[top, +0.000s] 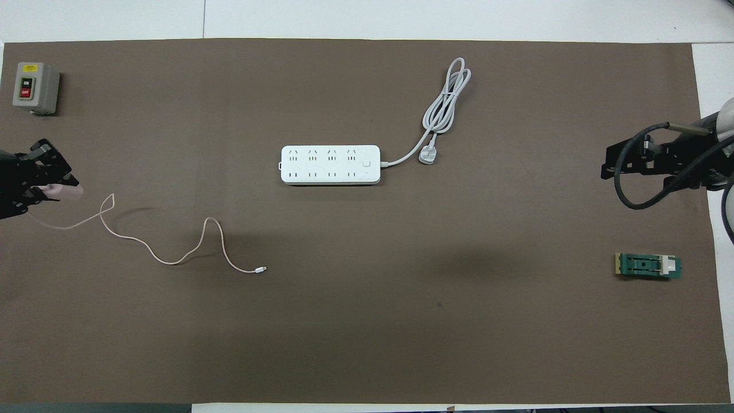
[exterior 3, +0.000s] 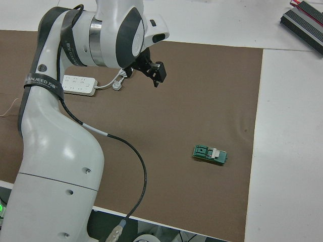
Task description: Plug charger into power strip
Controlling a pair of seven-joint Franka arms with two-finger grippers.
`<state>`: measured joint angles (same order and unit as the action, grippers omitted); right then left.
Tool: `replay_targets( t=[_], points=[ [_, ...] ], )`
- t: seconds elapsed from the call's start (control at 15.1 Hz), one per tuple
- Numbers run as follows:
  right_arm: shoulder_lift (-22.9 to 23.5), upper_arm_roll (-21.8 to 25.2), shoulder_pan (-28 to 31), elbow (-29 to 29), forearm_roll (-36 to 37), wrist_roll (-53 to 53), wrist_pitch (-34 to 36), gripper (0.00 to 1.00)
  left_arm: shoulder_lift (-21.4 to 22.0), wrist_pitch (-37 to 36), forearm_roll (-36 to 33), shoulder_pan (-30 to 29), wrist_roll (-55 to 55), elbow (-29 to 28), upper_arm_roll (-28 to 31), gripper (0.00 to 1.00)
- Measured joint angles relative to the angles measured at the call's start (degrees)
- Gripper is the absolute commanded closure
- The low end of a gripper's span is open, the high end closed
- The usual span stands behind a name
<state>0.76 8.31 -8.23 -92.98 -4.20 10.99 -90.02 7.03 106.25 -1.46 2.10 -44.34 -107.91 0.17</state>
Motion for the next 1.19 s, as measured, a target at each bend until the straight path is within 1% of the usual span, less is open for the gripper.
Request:
replay_targets(
  t=[0.13,0.27,0.46,0.53,0.66,0.8,0.93,1.19],
  points=[
    [0.0,1.41,0.25,0.0,0.0,-3.55,0.0,0.0,0.05,0.13,0.02,3.96,-10.29,-0.27,-0.05,1.0],
    [0.0,2.38,0.44,0.0,0.0,-8.27,0.0,0.0,0.04,2.02,0.02,8.3,-21.84,-1.21,-0.1,1.0],
    [0.0,2.11,0.35,0.0,0.0,-9.72,0.0,0.0,-0.35,5.28,0.02,14.59,-35.19,-3.56,-0.12,1.0],
    [0.0,1.92,0.33,0.0,0.0,-9.72,0.0,0.0,-1.24,5.48,0.01,16.75,-38.9,-3.92,-0.07,1.0],
    [0.0,1.79,0.33,0.0,0.0,-9.72,0.0,0.0,-4.32,6.31,-0.16,19.85,-46.4,-3.85,-0.09,1.0],
    [0.0,1.8,0.33,0.0,0.0,-9.73,0.0,0.0,-8.32,7.77,-0.62,21.48,-52.49,-2.9,-0.06,1.0],
    [-0.01,1.81,0.34,0.0,0.0,-9.73,0.0,0.0,-11.75,8.94,-0.72,21.74,-55.3,-1.02,-0.02,1.0],
    [-0.04,1.8,0.34,0.0,0.0,-9.73,0.0,0.0,-18.05,9.01,-0.76,21.74,-57.47,5.36,0.27,1.0]
  ],
)
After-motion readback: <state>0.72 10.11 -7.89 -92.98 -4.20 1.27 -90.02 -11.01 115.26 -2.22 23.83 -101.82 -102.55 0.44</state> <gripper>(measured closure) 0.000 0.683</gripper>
